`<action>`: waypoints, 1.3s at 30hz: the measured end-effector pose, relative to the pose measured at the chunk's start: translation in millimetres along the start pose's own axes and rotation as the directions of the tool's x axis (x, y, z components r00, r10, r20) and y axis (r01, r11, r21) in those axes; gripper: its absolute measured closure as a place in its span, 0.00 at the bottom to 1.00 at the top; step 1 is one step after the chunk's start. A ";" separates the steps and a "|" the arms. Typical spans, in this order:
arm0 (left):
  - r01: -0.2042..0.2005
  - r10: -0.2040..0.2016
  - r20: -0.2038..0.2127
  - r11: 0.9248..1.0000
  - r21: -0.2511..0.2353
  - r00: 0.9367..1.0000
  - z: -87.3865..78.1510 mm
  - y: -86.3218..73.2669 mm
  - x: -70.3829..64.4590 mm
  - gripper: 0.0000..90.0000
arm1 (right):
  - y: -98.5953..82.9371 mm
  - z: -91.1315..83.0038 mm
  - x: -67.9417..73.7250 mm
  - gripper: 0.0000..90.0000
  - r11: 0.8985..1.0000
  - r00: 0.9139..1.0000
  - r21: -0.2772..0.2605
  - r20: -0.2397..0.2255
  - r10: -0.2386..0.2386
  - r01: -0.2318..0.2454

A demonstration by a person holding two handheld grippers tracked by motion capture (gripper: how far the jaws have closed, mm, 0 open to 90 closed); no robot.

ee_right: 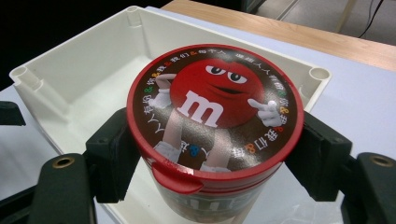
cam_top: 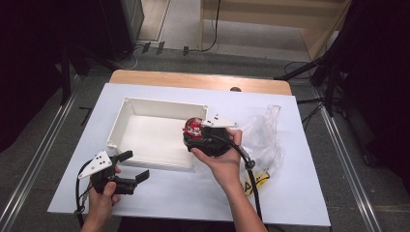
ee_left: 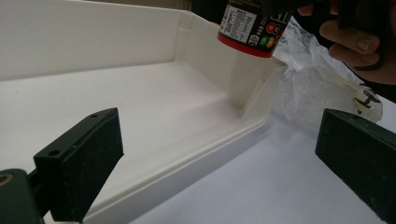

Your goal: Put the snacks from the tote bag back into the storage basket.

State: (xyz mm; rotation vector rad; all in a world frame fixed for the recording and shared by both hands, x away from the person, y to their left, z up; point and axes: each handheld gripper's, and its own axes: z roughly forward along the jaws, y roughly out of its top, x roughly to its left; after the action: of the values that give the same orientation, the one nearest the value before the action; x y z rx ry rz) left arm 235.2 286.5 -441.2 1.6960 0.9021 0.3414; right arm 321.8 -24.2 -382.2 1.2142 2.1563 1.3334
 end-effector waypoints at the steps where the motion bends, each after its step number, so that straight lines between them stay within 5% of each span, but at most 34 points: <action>1: 0.002 -0.002 -0.001 1.000 0.001 1.000 -0.2 0.0 0.1 0.01 | -0.2 0.2 0.4 0.29 1.000 1.000 -0.001 -0.002 -0.002 0.002; 39: -0.007 0.007 -0.011 1.000 0.001 1.000 -1.4 0.0 2.1 0.01 | -25.9 18.4 7.4 0.28 0.995 0.997 0.074 0.014 -0.073 0.072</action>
State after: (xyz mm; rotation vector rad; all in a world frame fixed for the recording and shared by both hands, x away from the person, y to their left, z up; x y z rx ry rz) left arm 235.7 288.9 -441.2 1.6995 0.9047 0.3549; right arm 316.7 -13.0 -412.4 1.1582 2.2339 1.2202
